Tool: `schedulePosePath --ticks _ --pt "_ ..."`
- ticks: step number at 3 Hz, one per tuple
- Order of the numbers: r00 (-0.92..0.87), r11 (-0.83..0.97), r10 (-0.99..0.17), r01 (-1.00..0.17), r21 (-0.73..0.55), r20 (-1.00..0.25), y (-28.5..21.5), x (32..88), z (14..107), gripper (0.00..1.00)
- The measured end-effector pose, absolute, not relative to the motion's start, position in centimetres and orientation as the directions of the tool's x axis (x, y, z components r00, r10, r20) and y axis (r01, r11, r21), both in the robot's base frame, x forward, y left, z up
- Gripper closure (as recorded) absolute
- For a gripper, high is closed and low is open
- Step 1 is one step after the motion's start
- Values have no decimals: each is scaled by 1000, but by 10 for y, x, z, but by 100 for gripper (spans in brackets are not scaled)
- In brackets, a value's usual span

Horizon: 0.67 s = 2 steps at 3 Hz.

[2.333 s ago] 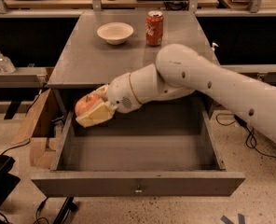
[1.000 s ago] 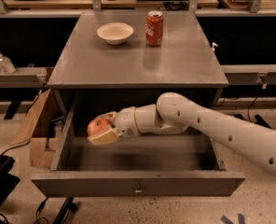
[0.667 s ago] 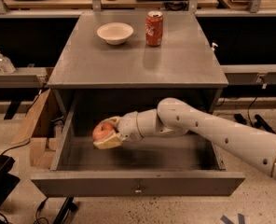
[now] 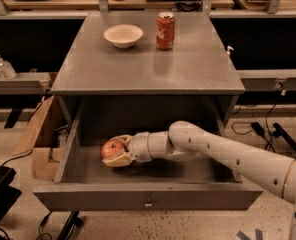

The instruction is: Place apple into top drawer

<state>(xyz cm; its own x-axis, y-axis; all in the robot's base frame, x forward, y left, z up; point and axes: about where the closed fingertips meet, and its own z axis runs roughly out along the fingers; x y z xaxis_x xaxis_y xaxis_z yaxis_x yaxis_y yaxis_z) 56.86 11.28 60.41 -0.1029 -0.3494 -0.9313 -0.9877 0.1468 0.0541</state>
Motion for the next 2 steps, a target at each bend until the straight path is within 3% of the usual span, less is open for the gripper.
schedulePosePath --ticks 1,2 --pt "-113 156 -340 -986 62 -934 113 569 600 88" --pt "-113 156 -340 -986 62 -934 113 569 601 64"
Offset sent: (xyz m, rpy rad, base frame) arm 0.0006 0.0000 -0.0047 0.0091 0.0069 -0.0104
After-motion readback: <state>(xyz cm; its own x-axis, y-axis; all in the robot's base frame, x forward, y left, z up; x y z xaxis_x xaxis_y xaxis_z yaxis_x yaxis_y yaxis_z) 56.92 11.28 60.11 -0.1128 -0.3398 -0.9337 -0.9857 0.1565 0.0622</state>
